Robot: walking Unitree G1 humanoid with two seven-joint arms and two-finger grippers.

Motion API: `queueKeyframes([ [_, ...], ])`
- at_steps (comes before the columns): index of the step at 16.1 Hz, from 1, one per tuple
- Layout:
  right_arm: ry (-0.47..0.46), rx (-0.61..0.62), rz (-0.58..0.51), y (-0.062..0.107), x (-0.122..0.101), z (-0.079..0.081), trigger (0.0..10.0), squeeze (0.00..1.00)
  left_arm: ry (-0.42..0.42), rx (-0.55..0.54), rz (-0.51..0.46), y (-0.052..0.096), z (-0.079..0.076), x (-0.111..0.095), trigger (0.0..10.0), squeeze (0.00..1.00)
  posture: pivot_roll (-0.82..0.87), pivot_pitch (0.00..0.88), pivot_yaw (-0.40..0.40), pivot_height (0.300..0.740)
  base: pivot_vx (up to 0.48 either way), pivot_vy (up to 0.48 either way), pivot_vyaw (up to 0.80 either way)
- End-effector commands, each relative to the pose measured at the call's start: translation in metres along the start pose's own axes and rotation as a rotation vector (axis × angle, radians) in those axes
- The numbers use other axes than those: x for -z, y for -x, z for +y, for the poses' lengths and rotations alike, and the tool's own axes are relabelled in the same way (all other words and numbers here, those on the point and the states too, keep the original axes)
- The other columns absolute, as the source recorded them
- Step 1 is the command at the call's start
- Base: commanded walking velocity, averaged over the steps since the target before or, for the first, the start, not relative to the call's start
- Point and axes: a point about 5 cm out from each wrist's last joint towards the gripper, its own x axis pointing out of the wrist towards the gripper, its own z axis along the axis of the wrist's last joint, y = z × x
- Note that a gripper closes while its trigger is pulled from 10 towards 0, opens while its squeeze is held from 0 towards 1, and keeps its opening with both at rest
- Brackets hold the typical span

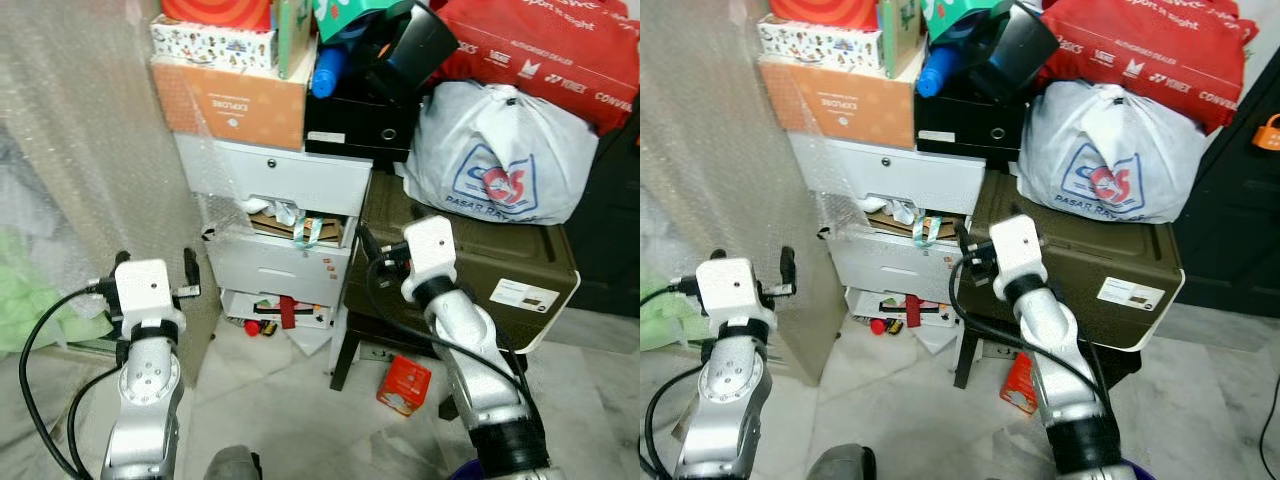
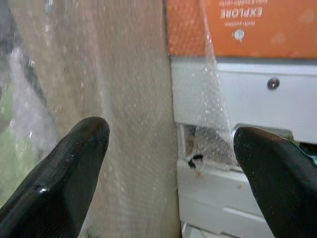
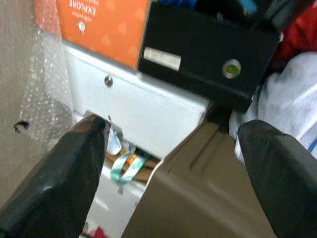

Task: Clean up the room

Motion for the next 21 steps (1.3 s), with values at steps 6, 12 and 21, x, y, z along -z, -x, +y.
queueKeyframes([
  [6,0.006,0.088,-0.001,0.004,-0.001,-0.010,10.0,0.00,-0.014,0.043,-0.018,-0.008,-0.010,-0.006,10.0,0.00,-0.04,0.000,-0.001,0.740,0.000,0.000,0.00],
  [12,0.011,0.080,-0.003,0.000,-0.001,-0.008,10.0,0.00,0.010,0.102,-0.014,-0.010,-0.012,-0.007,10.0,0.00,-0.02,0.000,-0.012,0.740,0.000,0.000,0.00],
  [21,0.008,0.088,-0.002,-0.004,0.000,-0.008,10.0,0.00,0.049,0.180,-0.036,-0.008,-0.018,-0.011,10.0,0.00,-0.02,0.000,-0.014,0.740,0.000,0.000,0.00],
])
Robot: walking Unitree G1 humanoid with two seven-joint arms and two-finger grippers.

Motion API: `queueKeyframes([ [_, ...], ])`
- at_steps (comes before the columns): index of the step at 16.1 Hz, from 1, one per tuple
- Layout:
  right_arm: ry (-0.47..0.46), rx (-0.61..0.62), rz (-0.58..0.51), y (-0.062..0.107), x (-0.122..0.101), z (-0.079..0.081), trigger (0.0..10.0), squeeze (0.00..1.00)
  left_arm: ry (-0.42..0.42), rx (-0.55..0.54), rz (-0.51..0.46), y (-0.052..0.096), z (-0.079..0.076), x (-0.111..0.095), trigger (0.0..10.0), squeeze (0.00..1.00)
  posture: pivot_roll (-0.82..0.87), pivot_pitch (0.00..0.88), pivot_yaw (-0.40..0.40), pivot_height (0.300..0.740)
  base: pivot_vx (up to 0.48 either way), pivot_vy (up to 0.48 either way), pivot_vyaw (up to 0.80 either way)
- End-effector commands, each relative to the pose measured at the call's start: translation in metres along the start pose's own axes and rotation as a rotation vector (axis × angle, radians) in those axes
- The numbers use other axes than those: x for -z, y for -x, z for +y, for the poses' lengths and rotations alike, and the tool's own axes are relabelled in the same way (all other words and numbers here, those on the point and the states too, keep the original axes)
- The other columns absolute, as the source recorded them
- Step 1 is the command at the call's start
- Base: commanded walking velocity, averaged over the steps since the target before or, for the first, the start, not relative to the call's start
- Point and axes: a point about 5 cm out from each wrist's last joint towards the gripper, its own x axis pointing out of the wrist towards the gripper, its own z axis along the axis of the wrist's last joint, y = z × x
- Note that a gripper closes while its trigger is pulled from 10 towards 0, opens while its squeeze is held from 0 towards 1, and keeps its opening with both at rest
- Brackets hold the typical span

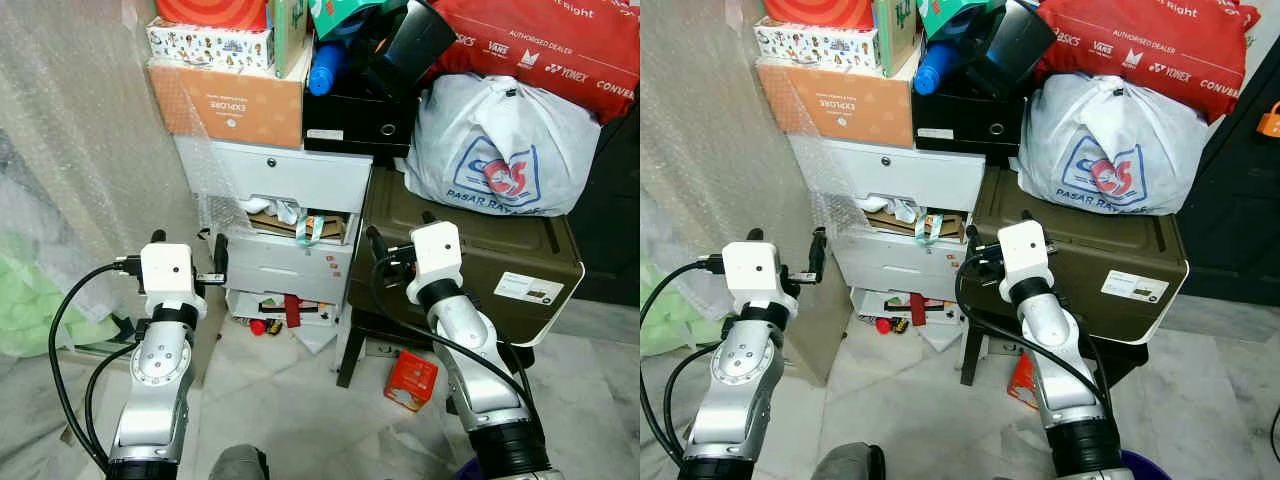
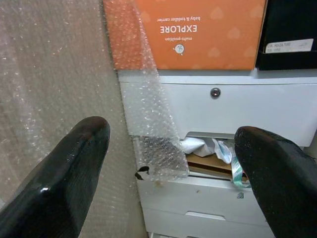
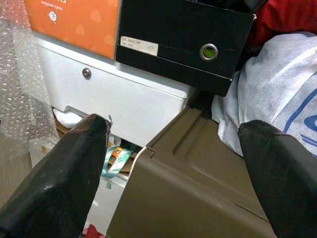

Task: Clean up the room

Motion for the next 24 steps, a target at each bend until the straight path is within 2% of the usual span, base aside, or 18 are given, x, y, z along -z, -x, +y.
queueKeyframes([
  [1,0.002,0.011,-0.012,-0.0031,-0.0030,-0.0017,10.0,0.00,-0.001,0.005,-0.020,-0.0010,-0.0001,-0.0045,10.0,0.00,-0.02,0.000,-0.014,0.740,0.000,0.000,0.00],
  [12,0.017,0.020,-0.017,-0.0029,-0.0038,-0.0018,10.0,0.00,0.011,0.044,-0.022,0.0035,-0.0082,-0.0035,10.0,0.00,-0.03,0.000,-0.009,0.740,0.286,0.000,0.00],
  [19,0.034,0.040,-0.022,-0.0030,-0.0047,-0.0050,10.0,0.00,0.020,0.047,-0.019,0.0039,-0.0076,-0.0038,10.0,0.00,-0.03,0.000,-0.010,0.740,0.265,0.000,0.00],
  [24,0.058,0.032,-0.031,-0.0027,-0.0060,-0.0052,10.0,0.00,0.023,0.040,-0.023,0.0040,-0.0089,-0.0046,10.0,0.00,-0.03,0.000,-0.010,0.740,0.000,0.000,0.00],
])
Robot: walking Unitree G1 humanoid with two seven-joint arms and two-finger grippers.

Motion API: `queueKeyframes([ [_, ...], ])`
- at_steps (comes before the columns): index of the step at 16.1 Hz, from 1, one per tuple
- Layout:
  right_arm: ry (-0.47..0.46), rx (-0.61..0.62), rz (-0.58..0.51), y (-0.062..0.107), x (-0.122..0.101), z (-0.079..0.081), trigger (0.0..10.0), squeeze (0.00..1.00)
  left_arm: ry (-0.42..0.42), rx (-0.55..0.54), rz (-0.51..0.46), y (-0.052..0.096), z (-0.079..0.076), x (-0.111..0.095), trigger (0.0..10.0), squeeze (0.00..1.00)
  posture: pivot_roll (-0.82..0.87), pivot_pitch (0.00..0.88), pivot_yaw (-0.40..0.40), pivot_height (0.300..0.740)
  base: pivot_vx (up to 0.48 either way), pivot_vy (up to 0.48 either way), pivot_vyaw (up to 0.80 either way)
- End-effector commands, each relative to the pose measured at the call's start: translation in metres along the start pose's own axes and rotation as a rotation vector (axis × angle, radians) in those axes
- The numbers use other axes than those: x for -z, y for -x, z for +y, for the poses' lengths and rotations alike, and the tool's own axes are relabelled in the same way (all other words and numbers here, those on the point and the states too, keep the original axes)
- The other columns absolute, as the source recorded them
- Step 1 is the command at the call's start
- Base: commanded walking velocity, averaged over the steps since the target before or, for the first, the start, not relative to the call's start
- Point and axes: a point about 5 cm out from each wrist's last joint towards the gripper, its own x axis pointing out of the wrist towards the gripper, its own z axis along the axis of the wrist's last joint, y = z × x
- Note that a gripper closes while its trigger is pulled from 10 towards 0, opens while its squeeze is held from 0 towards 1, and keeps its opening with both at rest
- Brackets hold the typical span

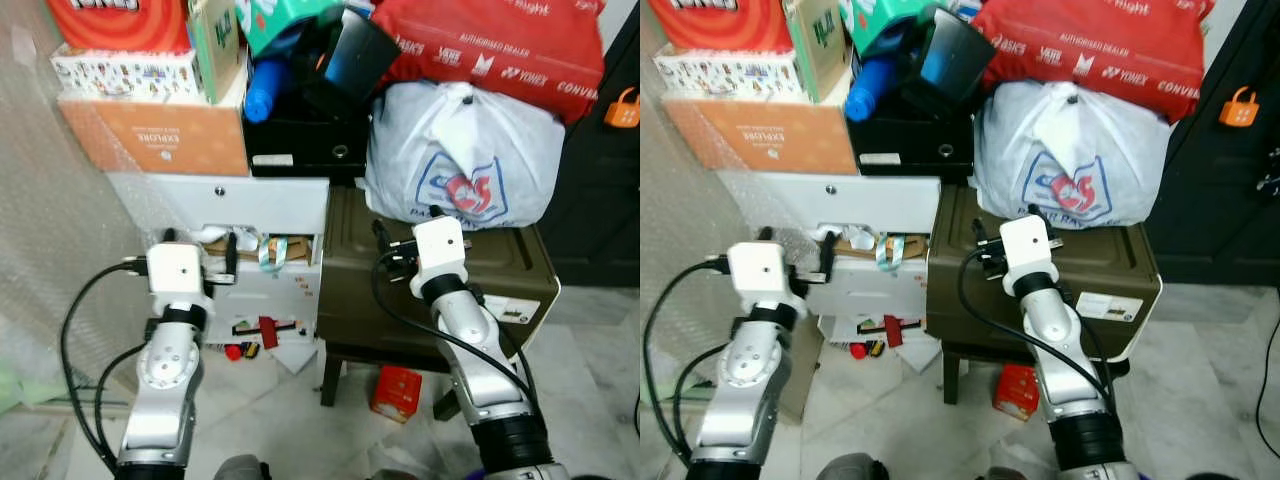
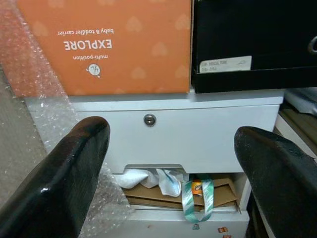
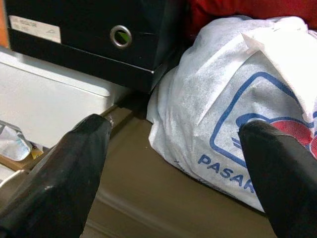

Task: Clean up the room

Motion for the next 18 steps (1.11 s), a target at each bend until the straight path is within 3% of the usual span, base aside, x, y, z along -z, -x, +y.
queueKeyframes([
  [1,0.009,-0.010,-0.022,0.000,-0.004,0.001,10.0,0.00,-0.008,-0.010,0.002,0.001,0.003,-0.001,10.0,0.00,-0.03,0.000,-0.010,0.740,0.000,0.000,0.00],
  [4,0.011,-0.024,-0.020,0.001,-0.004,0.002,10.0,0.00,-0.010,-0.037,-0.013,0.000,0.005,-0.006,10.0,0.00,-0.03,0.000,-0.010,0.740,0.000,0.000,0.00],
  [7,0.027,-0.040,-0.015,0.004,-0.002,-0.001,10.0,0.00,-0.005,-0.042,-0.051,-0.003,0.003,-0.019,10.0,0.00,-0.03,0.000,-0.012,0.740,0.000,0.000,0.80],
  [10,0.034,-0.043,-0.009,0.003,0.001,-0.004,10.0,0.00,-0.021,-0.049,-0.020,0.002,0.013,-0.011,10.0,0.00,-0.03,0.000,-0.013,0.740,0.000,0.000,0.80],
  [18,0.027,-0.060,-0.015,-0.002,-0.001,0.002,10.0,0.00,-0.021,-0.053,-0.011,0.001,0.010,-0.010,10.0,0.00,-0.02,0.000,-0.012,0.740,0.000,0.000,0.80],
])
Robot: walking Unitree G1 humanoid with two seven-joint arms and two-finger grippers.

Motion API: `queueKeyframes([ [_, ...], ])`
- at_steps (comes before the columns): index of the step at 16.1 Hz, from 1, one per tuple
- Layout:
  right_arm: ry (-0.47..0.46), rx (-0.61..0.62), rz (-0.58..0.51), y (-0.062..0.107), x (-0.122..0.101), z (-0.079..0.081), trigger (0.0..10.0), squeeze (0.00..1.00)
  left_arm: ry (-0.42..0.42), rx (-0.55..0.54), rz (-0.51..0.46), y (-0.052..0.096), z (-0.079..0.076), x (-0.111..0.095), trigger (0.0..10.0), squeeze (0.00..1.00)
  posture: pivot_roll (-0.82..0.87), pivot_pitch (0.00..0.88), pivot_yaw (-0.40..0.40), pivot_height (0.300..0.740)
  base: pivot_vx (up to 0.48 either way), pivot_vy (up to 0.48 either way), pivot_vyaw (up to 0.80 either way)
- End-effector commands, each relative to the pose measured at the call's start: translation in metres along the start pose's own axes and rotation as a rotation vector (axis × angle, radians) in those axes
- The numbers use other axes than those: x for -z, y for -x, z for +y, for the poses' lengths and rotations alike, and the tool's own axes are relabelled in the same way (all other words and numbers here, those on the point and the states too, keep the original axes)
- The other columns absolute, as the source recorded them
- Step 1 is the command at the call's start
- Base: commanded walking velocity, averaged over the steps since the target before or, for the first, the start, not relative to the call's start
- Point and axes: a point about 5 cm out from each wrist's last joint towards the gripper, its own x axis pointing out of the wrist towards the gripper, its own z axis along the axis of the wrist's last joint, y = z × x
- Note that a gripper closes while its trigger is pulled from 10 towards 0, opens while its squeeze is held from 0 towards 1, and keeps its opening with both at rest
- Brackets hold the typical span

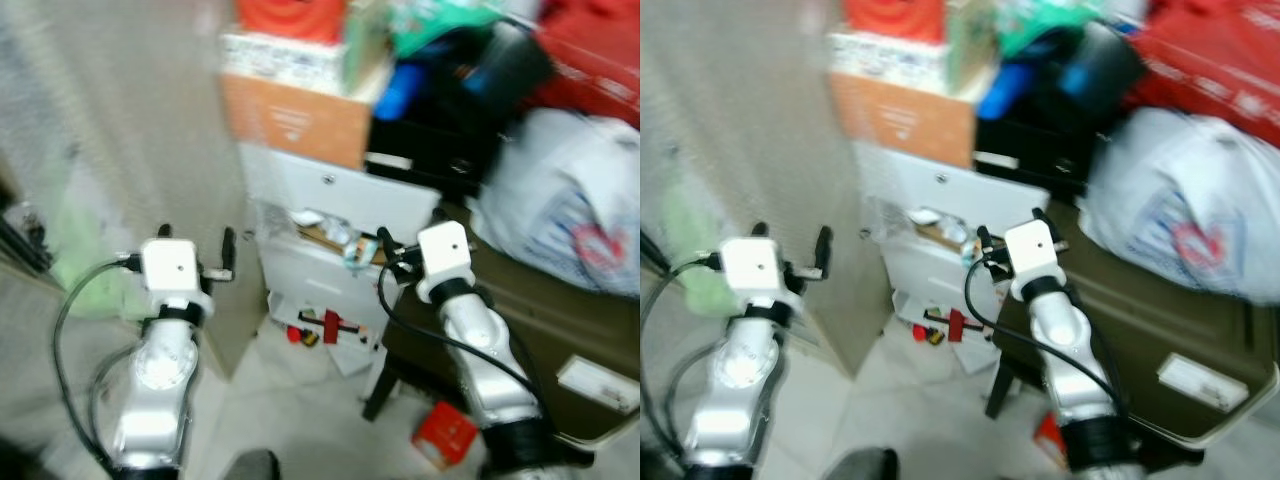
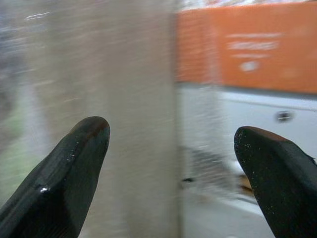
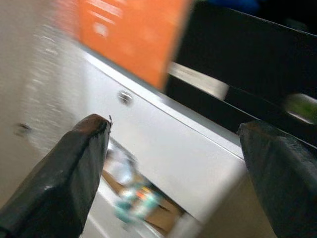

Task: Clean up the room

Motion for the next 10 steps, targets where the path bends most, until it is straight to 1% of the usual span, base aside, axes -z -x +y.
queueKeyframes([
  [1,0.005,-0.002,0.001,0.0004,0.0007,-0.0006,10.0,0.00,-0.002,0.003,-0.005,-0.0009,-0.0017,-0.0022,10.0,0.00,-0.02,0.000,-0.011,0.740,0.000,0.000,0.80],
  [5,0.000,-0.007,-0.005,-0.0019,-0.0003,0.0014,10.0,0.00,-0.003,-0.002,-0.009,-0.0032,-0.0016,-0.0034,10.0,0.00,-0.02,0.000,-0.011,0.740,0.000,0.000,0.80],
  [10,0.015,-0.019,-0.011,-0.0025,-0.0013,0.0031,10.0,0.00,-0.002,-0.002,-0.013,-0.0038,-0.0022,-0.0043,10.0,0.00,-0.02,0.000,-0.009,0.740,0.000,0.000,0.80],
])
